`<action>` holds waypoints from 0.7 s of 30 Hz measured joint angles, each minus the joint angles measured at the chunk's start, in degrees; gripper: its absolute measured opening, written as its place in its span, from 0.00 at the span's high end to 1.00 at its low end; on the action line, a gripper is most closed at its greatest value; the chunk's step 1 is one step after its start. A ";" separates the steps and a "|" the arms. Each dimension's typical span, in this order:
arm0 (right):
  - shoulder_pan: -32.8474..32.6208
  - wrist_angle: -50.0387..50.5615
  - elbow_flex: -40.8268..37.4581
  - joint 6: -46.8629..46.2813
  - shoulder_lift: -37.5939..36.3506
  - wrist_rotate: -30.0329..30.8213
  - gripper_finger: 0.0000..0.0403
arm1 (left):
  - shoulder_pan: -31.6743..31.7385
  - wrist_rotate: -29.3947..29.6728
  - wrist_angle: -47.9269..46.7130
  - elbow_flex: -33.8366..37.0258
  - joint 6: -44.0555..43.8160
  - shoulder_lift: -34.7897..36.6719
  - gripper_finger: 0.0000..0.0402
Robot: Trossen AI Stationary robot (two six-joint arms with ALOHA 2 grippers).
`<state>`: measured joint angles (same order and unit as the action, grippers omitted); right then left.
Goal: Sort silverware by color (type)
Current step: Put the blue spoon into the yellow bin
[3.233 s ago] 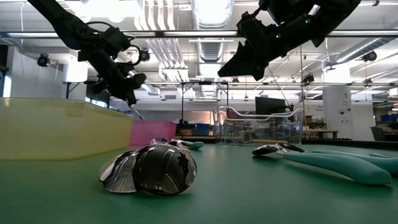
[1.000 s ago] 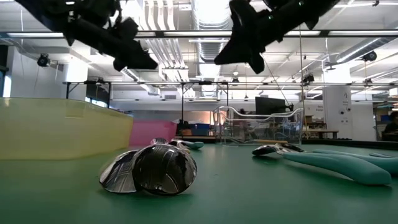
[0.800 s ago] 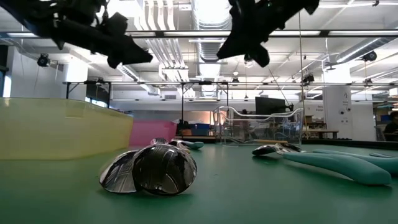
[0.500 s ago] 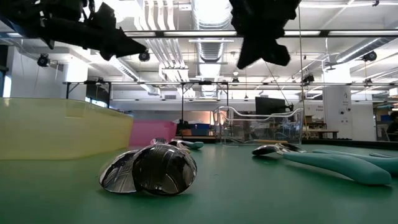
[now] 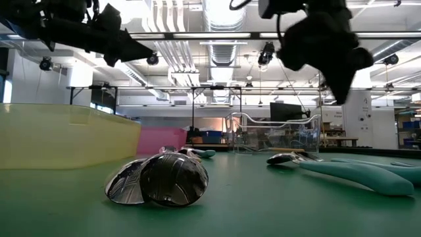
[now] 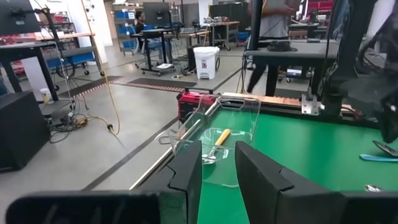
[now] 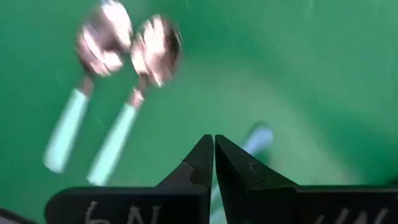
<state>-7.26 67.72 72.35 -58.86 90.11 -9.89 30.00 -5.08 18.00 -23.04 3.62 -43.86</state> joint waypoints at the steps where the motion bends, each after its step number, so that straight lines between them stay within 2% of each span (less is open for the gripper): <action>1: -0.72 -0.20 -0.70 -0.68 0.04 -1.89 0.98 | -0.02 -0.02 -0.03 -0.16 -0.28 0.00 0.81; 8: -6.95 -0.58 -5.90 -7.54 -1.90 -8.60 0.98 | -0.02 -0.02 -0.80 -0.29 -1.38 0.07 0.81; 14: -12.42 -2.25 -13.42 -16.48 -6.68 -8.70 0.98 | -0.02 -0.02 -1.09 -0.23 -2.91 0.07 0.81; 21: -18.19 -14.12 -24.92 -25.80 -14.49 -8.52 0.98 | -0.02 -0.04 -1.51 -0.23 -3.76 0.04 0.81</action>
<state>-25.45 53.59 47.43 -84.66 75.62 -18.41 29.98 -5.13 16.49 -23.27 -0.14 -43.82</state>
